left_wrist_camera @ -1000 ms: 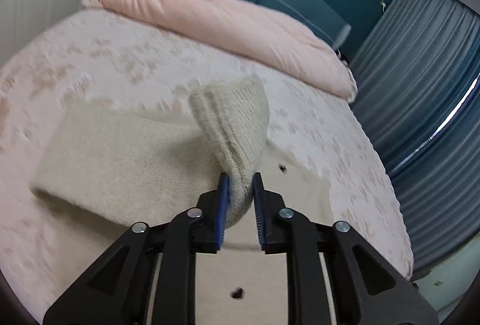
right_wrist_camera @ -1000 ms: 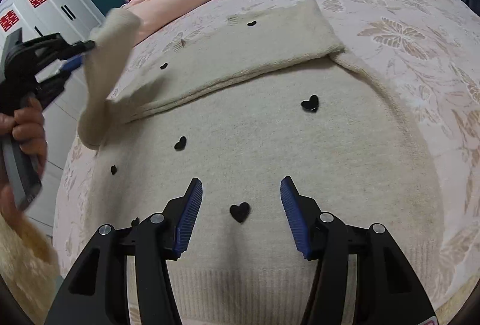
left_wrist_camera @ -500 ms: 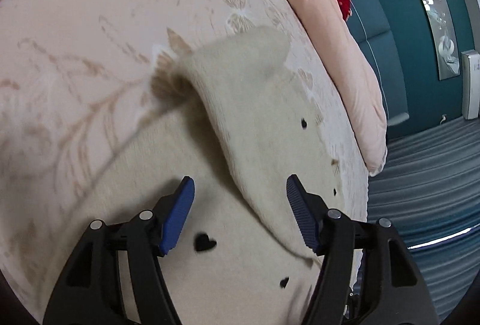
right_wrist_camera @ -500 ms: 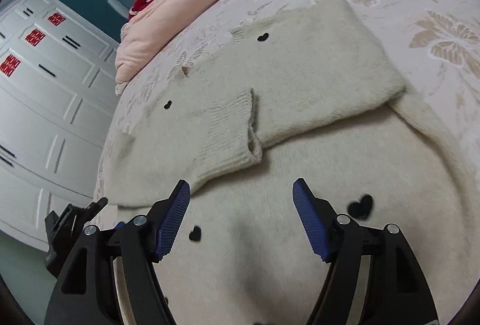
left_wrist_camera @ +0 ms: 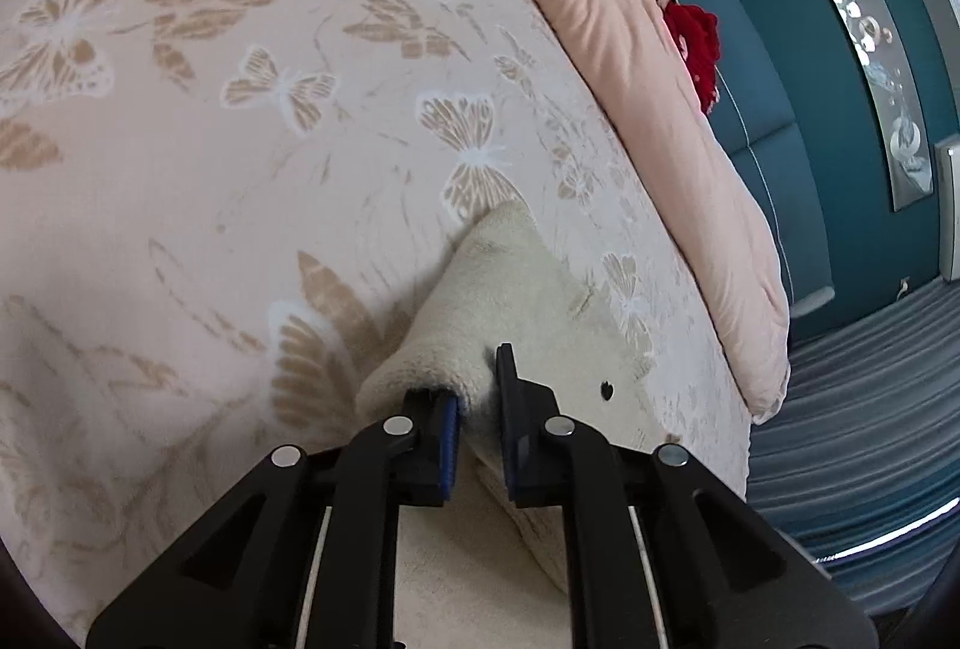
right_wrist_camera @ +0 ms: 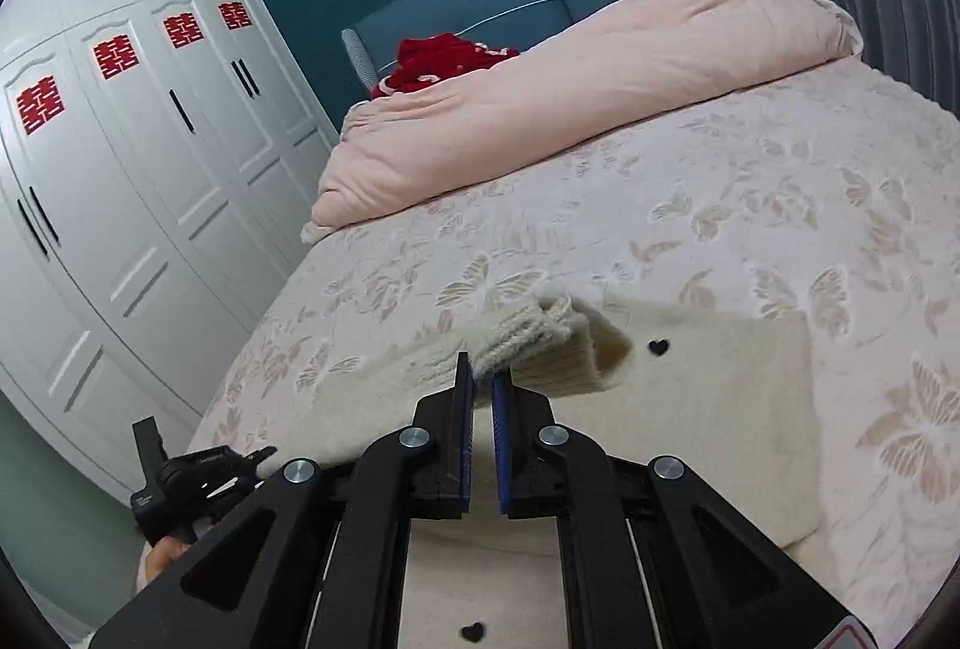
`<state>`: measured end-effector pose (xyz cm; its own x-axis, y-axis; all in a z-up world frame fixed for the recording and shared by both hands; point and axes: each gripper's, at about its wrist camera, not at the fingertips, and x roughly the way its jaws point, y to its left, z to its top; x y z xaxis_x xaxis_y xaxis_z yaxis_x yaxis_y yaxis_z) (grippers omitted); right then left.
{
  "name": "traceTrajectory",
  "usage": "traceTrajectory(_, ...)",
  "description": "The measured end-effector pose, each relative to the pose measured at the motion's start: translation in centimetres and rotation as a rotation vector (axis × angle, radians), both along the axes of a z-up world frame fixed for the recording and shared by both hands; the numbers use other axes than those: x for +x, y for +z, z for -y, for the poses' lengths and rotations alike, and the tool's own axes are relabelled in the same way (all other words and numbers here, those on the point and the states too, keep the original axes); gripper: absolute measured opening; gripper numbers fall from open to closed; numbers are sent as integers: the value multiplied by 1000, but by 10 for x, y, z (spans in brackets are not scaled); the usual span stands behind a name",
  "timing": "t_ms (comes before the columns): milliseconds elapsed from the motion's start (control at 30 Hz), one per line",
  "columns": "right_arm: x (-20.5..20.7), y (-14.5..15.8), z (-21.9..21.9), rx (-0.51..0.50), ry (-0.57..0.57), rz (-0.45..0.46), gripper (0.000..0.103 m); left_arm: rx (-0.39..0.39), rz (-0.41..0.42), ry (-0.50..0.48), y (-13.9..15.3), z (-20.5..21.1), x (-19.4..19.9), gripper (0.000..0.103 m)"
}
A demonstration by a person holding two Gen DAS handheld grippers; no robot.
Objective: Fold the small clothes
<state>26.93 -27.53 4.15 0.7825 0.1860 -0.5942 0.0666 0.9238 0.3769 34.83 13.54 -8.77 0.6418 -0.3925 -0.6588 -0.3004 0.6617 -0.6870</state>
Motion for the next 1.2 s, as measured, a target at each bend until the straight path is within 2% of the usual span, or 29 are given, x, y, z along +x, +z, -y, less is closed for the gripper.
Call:
traceTrajectory(67, 15, -39, 22, -73, -57, -115, 6, 47, -38, -48, -12, 18, 2, 10)
traceTrajectory(100, 22, -72, 37, -64, -83, -208, 6, 77, -60, -61, -20, 27, 1, 10)
traceTrajectory(167, 26, -128, 62, 52, -125, -360, 5, 96, -108, -62, -38, 38, -2, 10)
traceTrajectory(233, 14, -135, 75, 138, -145, -314, 5, 107, -90, -45, -45, 39, -9, 10)
traceTrajectory(300, 9, -136, 74, 137, -139, -275, 5, 161, -58, -68, -43, 43, -12, 11)
traceTrajectory(367, 15, -158, 73, 121, -122, -361, 6, 216, -20, -95, -44, 47, -15, 12)
traceTrajectory(400, 12, -165, 74, 158, -121, -364, 6, 238, 2, -105, -45, 49, -18, 12)
traceTrajectory(500, -1, -159, 85, 311, -148, -307, 17, 316, 83, -133, -47, 56, -26, 12)
traceTrajectory(567, -2, -156, 91, 379, -169, -271, 37, 305, 109, -125, -48, 55, -28, 13)
traceTrajectory(633, 3, -156, 94, 389, -191, -265, 41, 266, 123, -115, -51, 49, -28, 13)
traceTrajectory(667, 6, -159, 95, 397, -193, -275, 36, 256, 131, -114, -52, 48, -29, 13)
traceTrajectory(700, 9, -161, 95, 401, -191, -275, 25, 249, 136, -113, -53, 47, -30, 13)
traceTrajectory(733, 9, -159, 95, 387, -186, -267, 8, 245, 140, -113, -53, 47, -30, 13)
traceTrajectory(800, -1, -151, 98, 348, -213, -200, 7, 237, 149, -113, -54, 46, -30, 13)
traceTrajectory(833, -4, -155, 100, 332, -228, -209, 7, 235, 153, -112, -54, 46, -31, 13)
traceTrajectory(867, -3, -168, 100, 305, -234, -270, 6, 237, 158, -112, -55, 47, -31, 13)
traceTrajectory(900, -4, -177, 102, 304, -231, -293, 4, 242, 161, -112, -56, 47, -31, 13)
traceTrajectory(933, -9, -173, 103, 305, -250, -272, 4, 251, 162, -112, -56, 49, -31, 13)
traceTrajectory(1000, -20, -145, 95, 194, -363, -252, 13, 262, 165, -113, -56, 50, -31, 13)
traceTrajectory(1033, -26, -126, 88, 165, -408, -197, 18, 263, 167, -112, -56, 50, -32, 13)
traceTrajectory(1067, -26, -111, 77, 194, -388, -136, 18, 263, 171, -111, -57, 50, -32, 13)
traceTrajectory(1100, -18, -101, 62, 231, -322, -112, 18, 262, 174, -110, -57, 50, -32, 13)
traceTrajectory(1200, 48, -91, -31, 244, 40, -180, 18, 262, 179, -108, -58, 50, -33, 13)
